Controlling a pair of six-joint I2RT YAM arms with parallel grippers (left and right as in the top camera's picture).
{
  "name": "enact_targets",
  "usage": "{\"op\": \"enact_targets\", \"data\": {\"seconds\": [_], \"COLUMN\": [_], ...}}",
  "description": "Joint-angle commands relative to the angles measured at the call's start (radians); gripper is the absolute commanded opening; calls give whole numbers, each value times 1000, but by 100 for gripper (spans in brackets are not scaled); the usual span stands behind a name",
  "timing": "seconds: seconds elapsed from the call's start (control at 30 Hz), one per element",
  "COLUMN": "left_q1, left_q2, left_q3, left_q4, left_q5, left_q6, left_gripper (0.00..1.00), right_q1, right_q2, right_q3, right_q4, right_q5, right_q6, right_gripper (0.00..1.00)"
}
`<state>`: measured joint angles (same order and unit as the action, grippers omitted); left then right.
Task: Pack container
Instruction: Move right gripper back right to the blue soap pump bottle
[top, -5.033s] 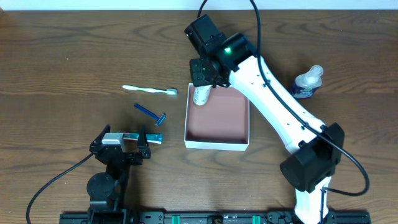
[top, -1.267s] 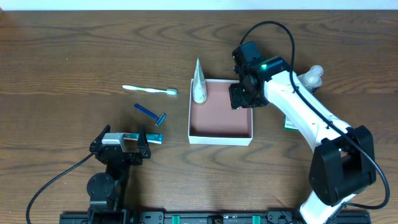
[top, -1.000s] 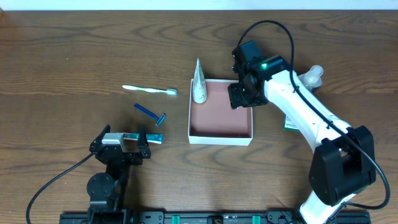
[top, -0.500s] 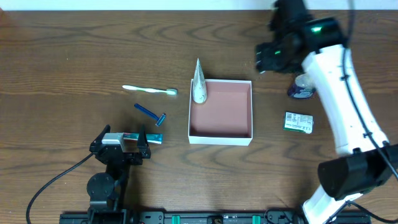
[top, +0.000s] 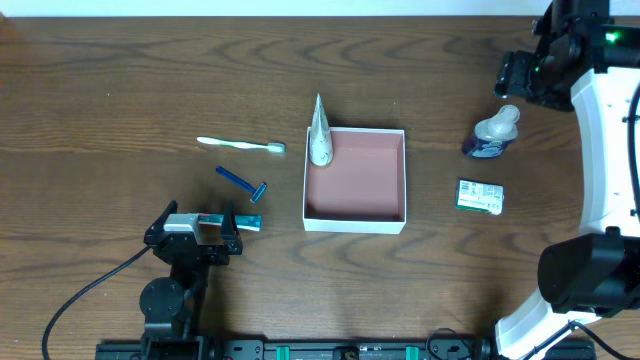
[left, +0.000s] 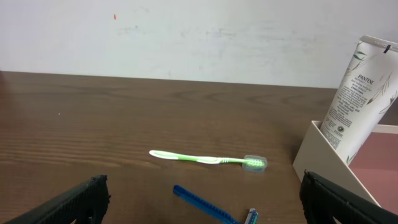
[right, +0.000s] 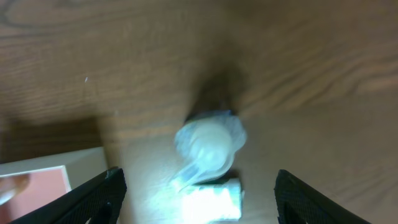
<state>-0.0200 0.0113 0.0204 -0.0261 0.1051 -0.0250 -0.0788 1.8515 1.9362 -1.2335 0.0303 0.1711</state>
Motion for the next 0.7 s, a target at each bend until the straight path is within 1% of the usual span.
{"op": "enact_targets", "data": {"seconds": [0.0, 0.27, 0.4, 0.67], "left_q1": [1, 1, 1, 1], "left_q2": [-1, -1, -1, -1], "left_q3": [-16, -16, -16, -16], "left_q4": [-34, -34, -34, -34], "left_q5": [18, 18, 18, 18], "left_q6": [6, 6, 6, 6], "left_gripper": [98, 98, 98, 98], "right_q1": [-18, -37, -42, -42], "right_q2": [8, 106, 170, 216], "right_q3": [-15, -21, -21, -21], "right_q4": [24, 56, 56, 69], "right_q5": [35, 28, -52, -110], "right_q6": [-112, -162, -225, -232], "right_gripper": [78, 76, 76, 72]}}
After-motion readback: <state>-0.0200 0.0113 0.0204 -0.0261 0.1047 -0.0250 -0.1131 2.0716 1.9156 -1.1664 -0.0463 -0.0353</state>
